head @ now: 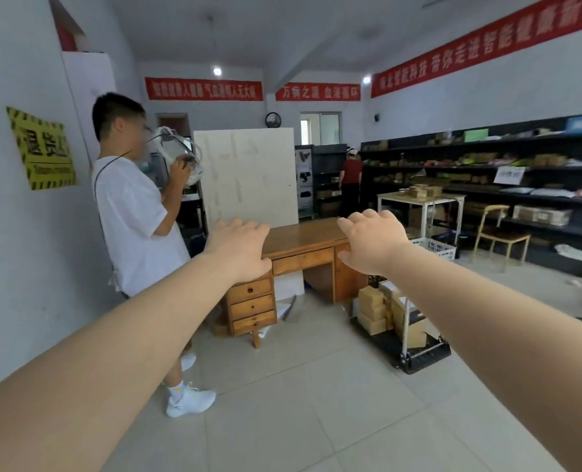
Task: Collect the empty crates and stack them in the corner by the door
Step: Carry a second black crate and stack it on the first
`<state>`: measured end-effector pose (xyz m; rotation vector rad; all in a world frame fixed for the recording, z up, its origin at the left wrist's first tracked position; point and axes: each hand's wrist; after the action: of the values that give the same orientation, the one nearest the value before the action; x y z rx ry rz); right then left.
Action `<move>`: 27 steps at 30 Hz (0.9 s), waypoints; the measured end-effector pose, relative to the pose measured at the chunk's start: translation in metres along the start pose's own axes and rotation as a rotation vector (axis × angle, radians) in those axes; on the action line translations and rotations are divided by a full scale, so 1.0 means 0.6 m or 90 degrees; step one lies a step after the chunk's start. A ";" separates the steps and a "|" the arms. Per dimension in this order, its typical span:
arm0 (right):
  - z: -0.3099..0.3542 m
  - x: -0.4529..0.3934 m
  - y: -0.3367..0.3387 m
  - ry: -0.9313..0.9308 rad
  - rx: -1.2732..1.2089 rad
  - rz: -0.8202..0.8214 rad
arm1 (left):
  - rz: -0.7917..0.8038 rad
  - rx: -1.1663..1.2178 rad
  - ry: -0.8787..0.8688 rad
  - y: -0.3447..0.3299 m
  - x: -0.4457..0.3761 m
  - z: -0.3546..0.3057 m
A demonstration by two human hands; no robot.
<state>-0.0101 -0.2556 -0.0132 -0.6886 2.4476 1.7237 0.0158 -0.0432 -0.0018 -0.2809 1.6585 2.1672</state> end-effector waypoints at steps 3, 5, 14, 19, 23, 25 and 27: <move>-0.090 0.004 -0.038 -0.041 0.023 0.020 | -0.028 0.023 -0.031 -0.001 -0.063 -0.090; -0.145 0.008 -0.064 -0.065 0.032 0.045 | -0.032 0.044 -0.050 -0.003 -0.099 -0.150; -0.365 0.033 -0.181 -0.188 0.062 0.127 | -0.046 0.088 -0.161 -0.040 -0.268 -0.398; -0.470 0.031 -0.256 -0.261 0.076 0.170 | -0.077 0.115 -0.249 -0.068 -0.373 -0.529; -0.555 0.016 -0.308 -0.320 0.094 0.204 | -0.110 0.118 -0.339 -0.089 -0.462 -0.637; -0.596 0.009 -0.332 -0.344 0.102 0.222 | -0.112 0.134 -0.372 -0.095 -0.507 -0.690; -0.637 0.005 -0.353 -0.365 0.108 0.232 | -0.121 0.146 -0.405 -0.101 -0.552 -0.744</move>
<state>0.1457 -0.6611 -0.0591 0.2605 2.3369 1.5010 0.3047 -0.5196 -0.0498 0.2815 1.4136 1.6624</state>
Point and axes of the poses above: each hand's wrist, its own x-axis away from the middle knuckle, its own y-axis out of the back of the hand, z = x × y, and after that the axes turned 14 degrees about y, right-handed
